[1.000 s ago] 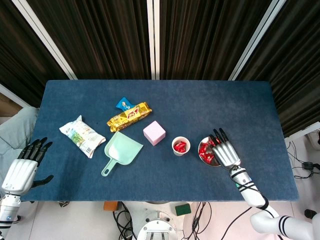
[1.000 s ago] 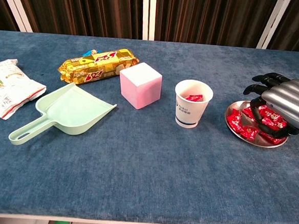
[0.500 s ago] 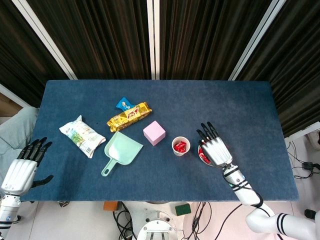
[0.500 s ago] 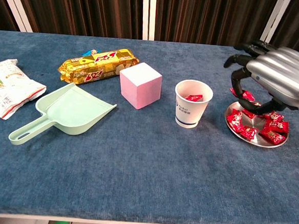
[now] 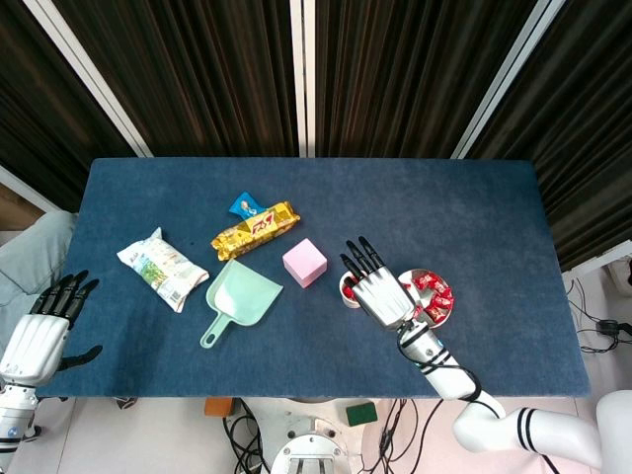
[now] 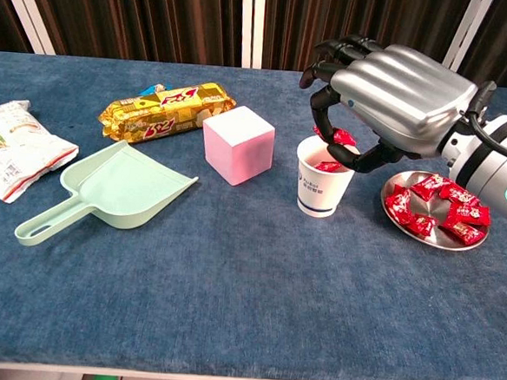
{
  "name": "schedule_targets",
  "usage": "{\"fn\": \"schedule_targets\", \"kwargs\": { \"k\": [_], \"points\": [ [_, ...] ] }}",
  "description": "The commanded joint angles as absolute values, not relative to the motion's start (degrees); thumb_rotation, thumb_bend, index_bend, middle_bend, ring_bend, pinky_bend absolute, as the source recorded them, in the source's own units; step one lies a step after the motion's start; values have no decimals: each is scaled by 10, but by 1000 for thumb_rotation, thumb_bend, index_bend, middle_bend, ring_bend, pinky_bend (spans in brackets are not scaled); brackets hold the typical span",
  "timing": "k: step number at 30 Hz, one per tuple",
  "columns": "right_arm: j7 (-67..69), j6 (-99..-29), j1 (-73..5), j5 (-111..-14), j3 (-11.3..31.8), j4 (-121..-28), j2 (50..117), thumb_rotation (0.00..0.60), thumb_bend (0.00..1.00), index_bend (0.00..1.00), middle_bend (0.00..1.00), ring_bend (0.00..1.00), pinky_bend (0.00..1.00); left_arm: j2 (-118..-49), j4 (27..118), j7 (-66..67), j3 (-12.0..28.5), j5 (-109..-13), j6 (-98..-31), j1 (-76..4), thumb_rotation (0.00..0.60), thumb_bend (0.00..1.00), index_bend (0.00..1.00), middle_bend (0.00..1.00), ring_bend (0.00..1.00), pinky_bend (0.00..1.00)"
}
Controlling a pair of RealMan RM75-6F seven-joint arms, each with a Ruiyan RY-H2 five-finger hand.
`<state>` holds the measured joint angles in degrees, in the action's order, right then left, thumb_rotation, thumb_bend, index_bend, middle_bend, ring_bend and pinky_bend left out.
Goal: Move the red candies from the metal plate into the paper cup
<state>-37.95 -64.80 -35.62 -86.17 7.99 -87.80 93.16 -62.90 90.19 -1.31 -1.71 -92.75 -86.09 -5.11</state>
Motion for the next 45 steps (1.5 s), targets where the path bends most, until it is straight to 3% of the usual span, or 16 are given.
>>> {"fn": "schedule_targets", "kwargs": {
  "k": [1, 3, 9, 12, 14, 21, 26, 33, 45],
  "points": [
    [-381, -639, -359, -852, 78, -875, 934, 600, 523, 867, 168, 0, 0, -629, 901, -15, -16, -926, -860, -51, 600, 97, 90, 31, 1, 151],
    [-380, -635, -361, -851, 75, -875, 931, 600, 487, 796, 152, 0, 0, -628, 901, -15, -16, -925, -859, -51, 600, 98, 91, 31, 1, 151],
    [-368, -621, -365, -847, 68, -886, 919, 600, 322, 331, 74, 0, 0, -629, 903, -12, -17, -927, -860, -51, 600, 98, 90, 31, 1, 151],
    [-364, -624, -363, -849, 64, -896, 907, 600, 294, 199, 63, 0, 0, -629, 904, -9, -17, -927, -859, -52, 600, 98, 91, 31, 1, 151],
    [-358, -634, -359, -854, 62, -905, 896, 600, 291, 165, 61, 0, 0, -630, 904, -8, -17, -927, -857, -53, 600, 98, 91, 31, 1, 151],
    [-321, -675, -328, -857, 55, -906, 847, 600, 293, 178, 66, 0, 0, -628, 905, -11, -16, -927, -861, -51, 600, 98, 91, 31, 1, 151],
    [-282, -658, -313, -822, 48, -860, 834, 600, 304, 201, 66, 0, 0, -629, 904, -10, -18, -929, -859, -52, 600, 97, 90, 31, 1, 151],
    [-253, -630, -314, -822, 30, -802, 865, 600, 304, 231, 64, 0, 0, -630, 907, -4, -17, -927, -855, -53, 600, 97, 90, 31, 1, 151],
    [-256, -610, -318, -815, 23, -738, 907, 600, 343, 366, 68, 0, 0, -630, 905, -7, -16, -924, -851, -55, 600, 97, 91, 31, 1, 151]
  ]
}}
